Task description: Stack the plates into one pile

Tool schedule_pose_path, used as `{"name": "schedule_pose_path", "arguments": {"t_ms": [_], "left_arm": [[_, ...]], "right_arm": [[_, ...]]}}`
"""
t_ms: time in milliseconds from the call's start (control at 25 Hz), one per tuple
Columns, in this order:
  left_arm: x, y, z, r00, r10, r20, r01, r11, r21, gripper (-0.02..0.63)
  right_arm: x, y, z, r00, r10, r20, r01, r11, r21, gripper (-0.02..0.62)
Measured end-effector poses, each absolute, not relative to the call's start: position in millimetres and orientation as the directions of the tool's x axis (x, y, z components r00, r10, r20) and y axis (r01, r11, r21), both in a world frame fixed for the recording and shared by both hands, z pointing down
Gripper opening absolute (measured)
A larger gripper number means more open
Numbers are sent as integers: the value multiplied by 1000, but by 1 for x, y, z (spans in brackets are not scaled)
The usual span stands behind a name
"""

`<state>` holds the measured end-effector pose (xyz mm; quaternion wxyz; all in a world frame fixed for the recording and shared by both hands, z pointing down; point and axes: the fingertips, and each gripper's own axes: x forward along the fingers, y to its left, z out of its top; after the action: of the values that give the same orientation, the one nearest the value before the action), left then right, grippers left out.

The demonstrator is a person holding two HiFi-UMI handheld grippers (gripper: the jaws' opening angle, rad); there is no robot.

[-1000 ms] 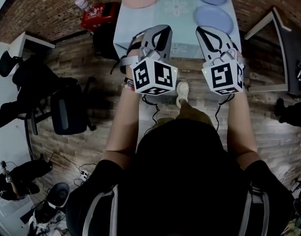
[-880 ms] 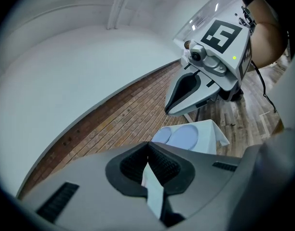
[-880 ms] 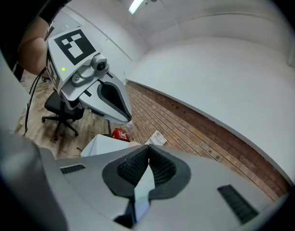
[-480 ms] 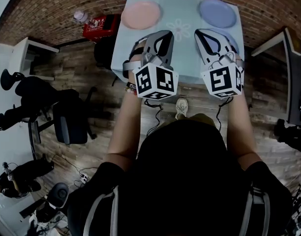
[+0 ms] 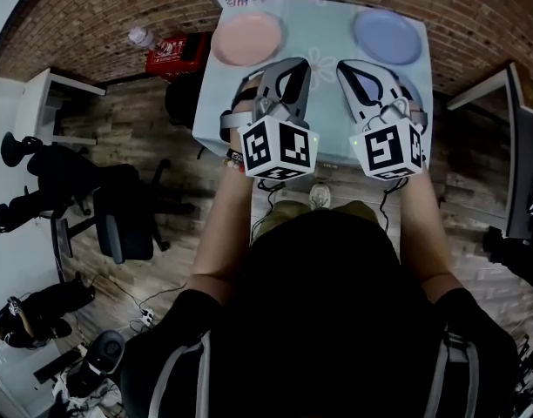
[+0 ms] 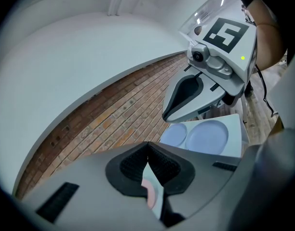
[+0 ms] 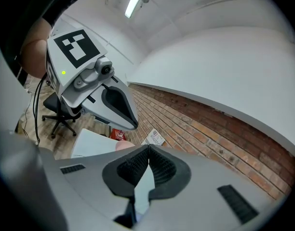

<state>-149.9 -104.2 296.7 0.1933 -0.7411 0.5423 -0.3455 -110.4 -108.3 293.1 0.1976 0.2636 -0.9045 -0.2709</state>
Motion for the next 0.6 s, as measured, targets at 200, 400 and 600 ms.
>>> {"name": "schedule_pose_path", "arguments": {"t_ms": [200, 400, 600], "left_arm": [[-151, -114, 302, 193, -930, 313, -662, -358, -659, 23], [-152, -125, 302, 230, -924, 305, -664, -378, -645, 23], [-162, -143, 302, 260, -921, 291, -636, -390, -666, 23]], "right_arm": [[-115, -116, 298, -782, -584, 218, -373, 718, 588, 34], [-122, -127, 300, -772, -594, 228, -377, 715, 588, 34], [-133, -147, 298, -739, -632, 233, -405, 693, 596, 34]]}}
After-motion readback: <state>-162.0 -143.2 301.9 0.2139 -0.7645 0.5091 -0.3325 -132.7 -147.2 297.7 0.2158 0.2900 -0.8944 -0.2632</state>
